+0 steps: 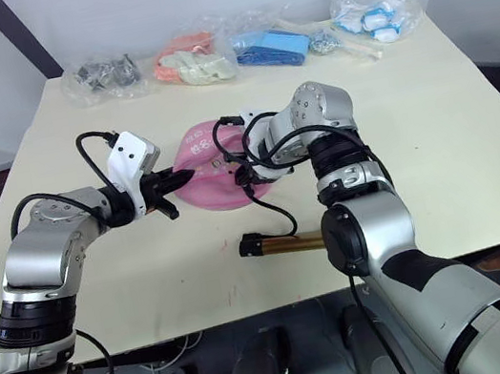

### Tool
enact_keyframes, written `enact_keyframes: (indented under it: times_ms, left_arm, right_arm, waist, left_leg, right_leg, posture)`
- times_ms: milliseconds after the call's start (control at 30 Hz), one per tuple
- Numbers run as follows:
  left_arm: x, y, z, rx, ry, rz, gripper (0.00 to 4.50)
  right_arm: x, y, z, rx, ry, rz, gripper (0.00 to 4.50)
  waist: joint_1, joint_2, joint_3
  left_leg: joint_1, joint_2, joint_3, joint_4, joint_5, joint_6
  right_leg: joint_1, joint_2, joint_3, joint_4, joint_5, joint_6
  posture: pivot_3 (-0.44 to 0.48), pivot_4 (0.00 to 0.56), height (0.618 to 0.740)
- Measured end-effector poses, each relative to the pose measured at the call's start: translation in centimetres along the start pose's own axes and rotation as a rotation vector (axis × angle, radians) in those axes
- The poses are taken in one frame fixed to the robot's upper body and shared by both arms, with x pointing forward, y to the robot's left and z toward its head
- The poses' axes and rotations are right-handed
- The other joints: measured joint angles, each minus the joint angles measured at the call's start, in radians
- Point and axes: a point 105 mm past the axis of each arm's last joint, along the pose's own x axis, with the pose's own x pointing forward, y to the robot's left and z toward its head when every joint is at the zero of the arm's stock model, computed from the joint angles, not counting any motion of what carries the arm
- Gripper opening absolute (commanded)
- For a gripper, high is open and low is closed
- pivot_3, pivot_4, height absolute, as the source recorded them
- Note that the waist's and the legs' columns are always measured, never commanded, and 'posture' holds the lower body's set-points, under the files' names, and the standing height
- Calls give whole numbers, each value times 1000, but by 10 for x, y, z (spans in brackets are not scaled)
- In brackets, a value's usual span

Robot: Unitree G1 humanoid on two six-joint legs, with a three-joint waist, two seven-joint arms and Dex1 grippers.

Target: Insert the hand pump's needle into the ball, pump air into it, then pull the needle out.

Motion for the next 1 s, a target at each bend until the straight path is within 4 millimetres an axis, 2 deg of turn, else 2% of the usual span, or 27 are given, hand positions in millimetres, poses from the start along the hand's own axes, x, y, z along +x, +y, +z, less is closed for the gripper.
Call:
enact_keyframes:
  times_ms: [1000]
  left_arm:
    - [0,-2,-2,-5,2,-5,44]
  right_arm:
    - [3,0,-2,-19,11,-24,343]
  waist:
    - [-1,0,0]
  left_leg:
    - [4,0,0,0,0,0]
  right_leg:
    - [4,0,0,-1,0,0]
  posture:
    - [0,150,740]
